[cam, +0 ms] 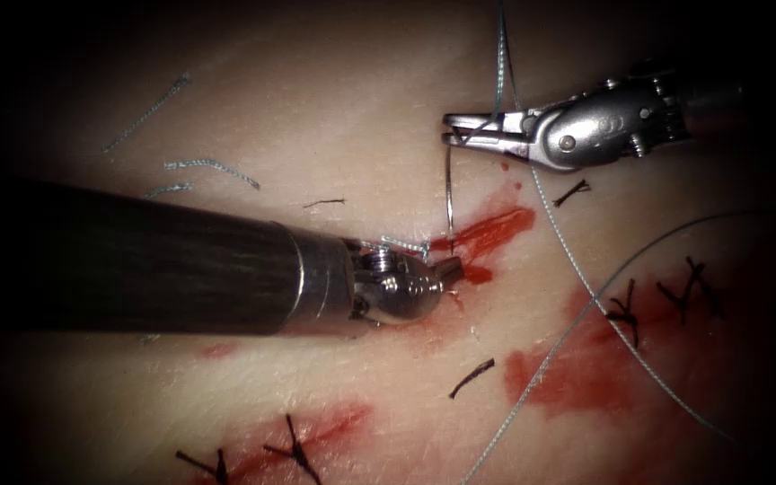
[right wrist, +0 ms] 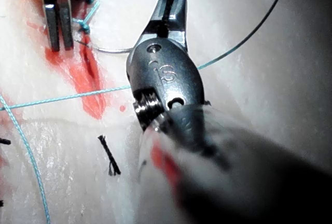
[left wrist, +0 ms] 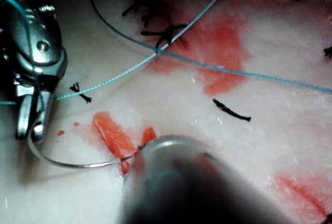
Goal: Wound Closure
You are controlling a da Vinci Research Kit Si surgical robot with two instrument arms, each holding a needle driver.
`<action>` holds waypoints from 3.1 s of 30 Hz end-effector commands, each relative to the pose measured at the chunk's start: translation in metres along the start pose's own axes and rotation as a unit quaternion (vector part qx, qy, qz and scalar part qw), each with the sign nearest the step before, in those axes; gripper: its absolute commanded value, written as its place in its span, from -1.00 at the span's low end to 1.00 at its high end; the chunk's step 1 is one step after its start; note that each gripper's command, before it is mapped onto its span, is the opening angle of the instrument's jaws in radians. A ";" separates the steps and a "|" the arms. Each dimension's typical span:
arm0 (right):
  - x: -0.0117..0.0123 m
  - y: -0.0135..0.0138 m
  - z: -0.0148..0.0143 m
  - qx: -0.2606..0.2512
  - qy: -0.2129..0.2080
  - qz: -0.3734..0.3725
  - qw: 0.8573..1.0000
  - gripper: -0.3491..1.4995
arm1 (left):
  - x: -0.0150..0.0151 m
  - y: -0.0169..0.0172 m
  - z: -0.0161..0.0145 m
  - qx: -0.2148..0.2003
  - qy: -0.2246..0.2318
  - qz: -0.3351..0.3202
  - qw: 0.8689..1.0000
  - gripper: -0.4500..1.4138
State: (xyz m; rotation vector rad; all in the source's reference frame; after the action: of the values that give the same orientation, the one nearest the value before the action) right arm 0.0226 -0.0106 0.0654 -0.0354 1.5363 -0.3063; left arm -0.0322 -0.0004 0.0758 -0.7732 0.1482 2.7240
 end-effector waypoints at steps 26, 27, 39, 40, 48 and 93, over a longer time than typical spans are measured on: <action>-0.0032 0.0008 0.0013 0.061 0.035 0.124 0.990 -1.00 | 0.0045 -0.0034 -0.0067 -0.124 0.159 -0.107 0.974 -1.00; -0.0032 0.0008 0.0012 0.062 0.034 0.138 0.988 -1.00 | 0.0044 -0.0046 -0.0076 -0.107 0.162 -0.125 0.973 -1.00; -0.0040 0.0009 0.0011 0.097 0.055 0.308 0.945 -1.00 | -0.0009 -0.0134 -0.0104 -0.051 0.147 -0.146 0.977 -1.00; -0.0041 0.0009 0.0011 0.098 0.055 0.316 0.942 -1.00 | -0.0014 -0.0136 -0.0101 -0.050 0.148 -0.145 0.977 -1.00; -0.0044 0.0004 0.0007 0.071 0.037 0.435 0.897 -1.00 | -0.0017 -0.0104 -0.0061 -0.090 0.169 -0.002 0.981 -1.00; -0.0050 -0.0023 0.0005 0.024 0.034 0.612 0.790 -1.00 | 0.0006 -0.0028 0.0028 -0.167 0.185 0.251 0.935 -0.17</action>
State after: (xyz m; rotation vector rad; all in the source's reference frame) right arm 0.0217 -0.0117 0.0705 0.9934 1.3257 0.7080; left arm -0.0328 0.0031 0.0773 -1.5343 -0.0472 3.0848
